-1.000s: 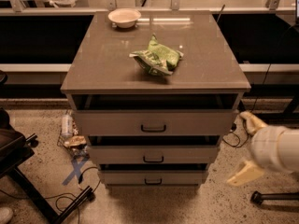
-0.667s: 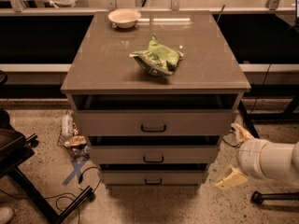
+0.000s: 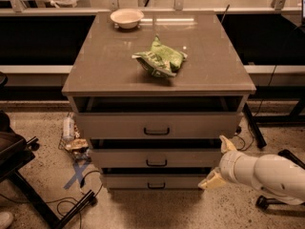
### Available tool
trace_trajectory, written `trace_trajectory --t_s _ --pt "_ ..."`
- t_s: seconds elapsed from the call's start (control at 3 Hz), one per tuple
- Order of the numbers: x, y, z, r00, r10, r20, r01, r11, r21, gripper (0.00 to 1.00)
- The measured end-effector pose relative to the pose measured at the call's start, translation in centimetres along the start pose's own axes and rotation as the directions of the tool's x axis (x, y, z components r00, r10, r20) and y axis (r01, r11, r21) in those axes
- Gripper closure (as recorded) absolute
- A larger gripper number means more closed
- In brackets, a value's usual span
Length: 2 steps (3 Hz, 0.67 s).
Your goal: Open bottom drawer
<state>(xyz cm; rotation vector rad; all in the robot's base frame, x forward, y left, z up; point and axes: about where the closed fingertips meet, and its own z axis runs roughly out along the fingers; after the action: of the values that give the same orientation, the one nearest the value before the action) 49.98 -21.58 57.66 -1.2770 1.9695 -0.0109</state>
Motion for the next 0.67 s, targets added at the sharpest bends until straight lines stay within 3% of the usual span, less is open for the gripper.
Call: trace_trajectory --t_s 0.67 --pt "5.0 3.2 6.3 0.999 0.006 -0.039 -0.008 0.9986 -0.052 0.00"
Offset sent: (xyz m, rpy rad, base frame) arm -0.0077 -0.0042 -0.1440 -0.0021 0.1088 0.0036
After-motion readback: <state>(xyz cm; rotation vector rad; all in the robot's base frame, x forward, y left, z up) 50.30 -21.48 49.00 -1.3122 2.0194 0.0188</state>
